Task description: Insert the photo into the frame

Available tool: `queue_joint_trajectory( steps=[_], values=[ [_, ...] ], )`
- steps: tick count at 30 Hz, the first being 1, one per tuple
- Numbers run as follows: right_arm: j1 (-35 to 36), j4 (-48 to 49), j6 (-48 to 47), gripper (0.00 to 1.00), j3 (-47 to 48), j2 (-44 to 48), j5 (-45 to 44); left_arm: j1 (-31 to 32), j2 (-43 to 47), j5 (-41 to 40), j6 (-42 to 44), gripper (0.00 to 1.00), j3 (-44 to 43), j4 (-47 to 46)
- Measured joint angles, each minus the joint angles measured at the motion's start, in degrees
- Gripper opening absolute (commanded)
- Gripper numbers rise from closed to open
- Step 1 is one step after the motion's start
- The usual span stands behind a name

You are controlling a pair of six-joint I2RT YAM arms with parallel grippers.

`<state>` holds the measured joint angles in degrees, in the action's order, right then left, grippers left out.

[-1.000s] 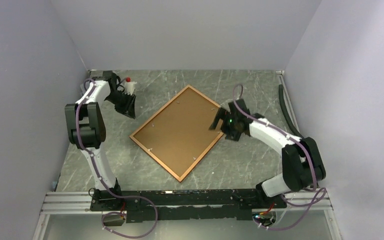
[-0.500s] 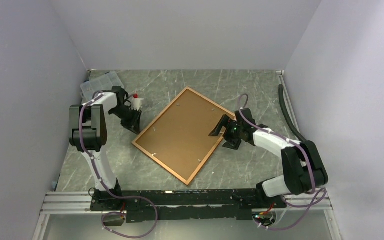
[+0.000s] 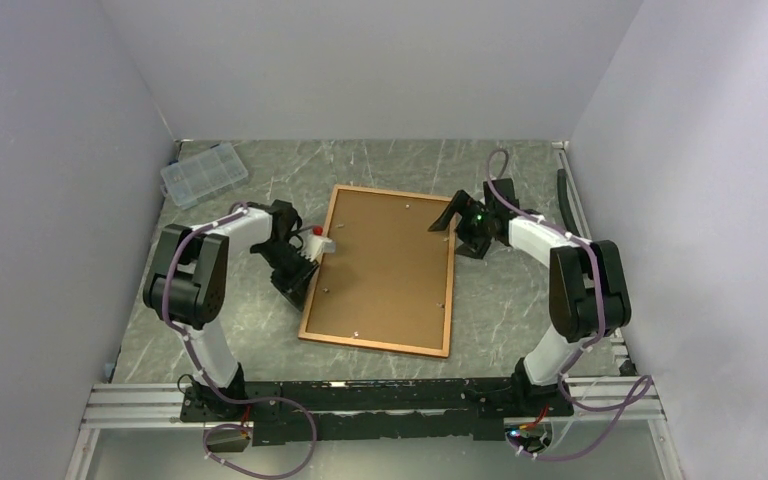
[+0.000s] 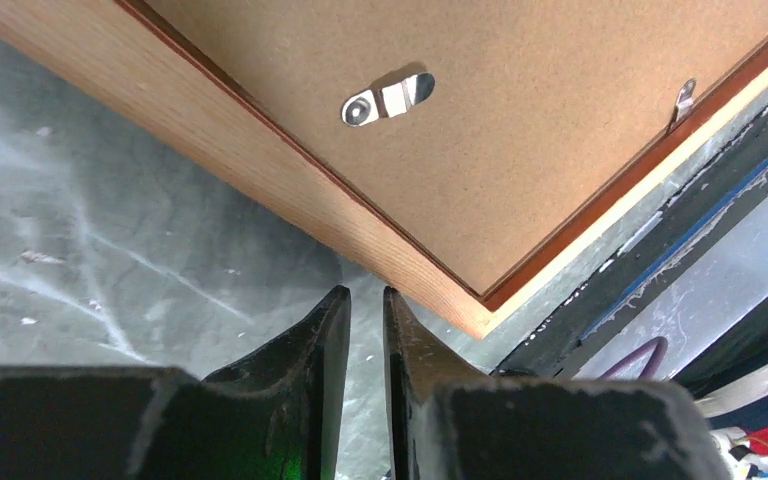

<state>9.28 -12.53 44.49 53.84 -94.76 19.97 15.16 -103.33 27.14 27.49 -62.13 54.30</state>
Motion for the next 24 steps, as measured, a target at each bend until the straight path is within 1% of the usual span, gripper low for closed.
queue_joint_trajectory(
  steps=[3,5,8,11,13,16,19,22,24],
  values=[
    [0.09,-1.25,-0.63,1.0,4.11,-1.64,-0.22,-0.5,0.02,0.11,-0.59,0.26,-1.22,0.76],
    [0.2,-2.56,-1.05,0.99,5.73,-1.53,-1.7,-1.73,0.02,0.63,-1.14,0.3,-2.58,0.96],
    [0.48,-4.35,-1.27,0.93,6.14,0.46,-4.98,-5.77,0.02,3.02,-2.1,0.34,-5.4,1.36],
    [2.62,-4.81,-0.92,0.87,4.98,5.29,-8.13,-11.04,-0.11,6.6,-2.6,0.39,-8.37,1.86],
    [6.71,-4.22,-0.55,0.83,4.92,8.13,-9.22,-13.64,-0.9,9.25,-2.73,0.41,-10.05,2.32],
    [14.71,-1.88,-0.13,0.79,5.27,8.61,-9.14,-14.19,-3.41,13.22,-2.75,0.43,-10.78,2.49],
    [23.17,1.46,0.33,0.76,5.35,5.16,-7.96,-13.57,-7.54,16.57,-2.71,0.42,-10.78,3.02],
    [28.35,4.68,1.38,0.74,5.35,0.09,-6.01,-13.25,-10.82,18.71,-2.34,0.42,-10.75,3.43],
    [30.99,6.23,2.25,0.74,5.46,-3.48,-4.9,-13.25,-11.3,19.71,-1.81,0.41,-10.75,3.61]
  ],
)
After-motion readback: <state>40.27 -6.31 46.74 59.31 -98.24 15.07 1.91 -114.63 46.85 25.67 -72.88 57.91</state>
